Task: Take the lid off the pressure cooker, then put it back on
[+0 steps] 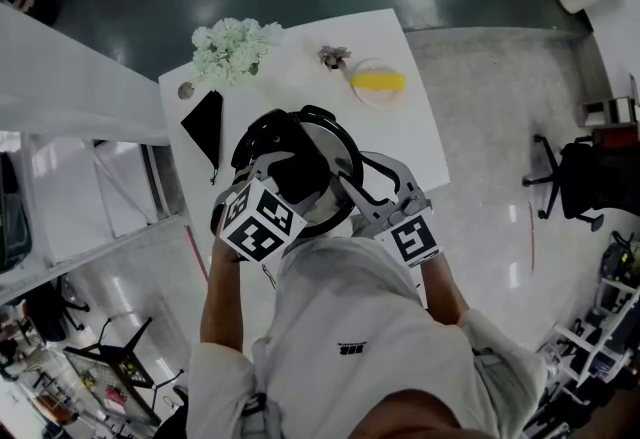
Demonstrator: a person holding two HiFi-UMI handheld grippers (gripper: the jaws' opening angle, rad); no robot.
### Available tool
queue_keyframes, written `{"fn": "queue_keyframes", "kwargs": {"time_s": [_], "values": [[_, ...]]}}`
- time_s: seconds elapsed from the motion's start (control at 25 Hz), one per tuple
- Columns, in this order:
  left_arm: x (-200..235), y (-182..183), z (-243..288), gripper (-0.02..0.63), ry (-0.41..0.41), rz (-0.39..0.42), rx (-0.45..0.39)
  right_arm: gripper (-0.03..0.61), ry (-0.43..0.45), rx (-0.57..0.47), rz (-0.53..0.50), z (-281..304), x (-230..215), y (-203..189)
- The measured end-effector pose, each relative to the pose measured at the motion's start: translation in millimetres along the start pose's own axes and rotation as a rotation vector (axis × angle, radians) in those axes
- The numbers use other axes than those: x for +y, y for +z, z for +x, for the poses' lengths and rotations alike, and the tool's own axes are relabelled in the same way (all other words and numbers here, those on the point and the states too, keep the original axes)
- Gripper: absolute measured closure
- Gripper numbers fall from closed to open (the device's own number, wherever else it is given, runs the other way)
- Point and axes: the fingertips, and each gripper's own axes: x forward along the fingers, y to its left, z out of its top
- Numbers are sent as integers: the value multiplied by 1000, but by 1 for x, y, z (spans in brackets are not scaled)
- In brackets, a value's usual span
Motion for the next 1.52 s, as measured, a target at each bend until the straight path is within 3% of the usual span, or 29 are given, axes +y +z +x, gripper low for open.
{"fn": "queue_keyframes", "kwargs": {"time_s": [0.52,0.68,0.84,1.52], "values": [[12,-30,0,325,11,-41,-11,419,46,20,-7,26,15,-3],[10,-31,3,325,18,-50,-11,419,51,46,31,25,16,-2],[7,-29,4,325,26,-49,-15,419,73,28,-12,25,15,-2],[1,-25,7,325,55,-78,-23,419,116,40,3,29,18,-1]]}}
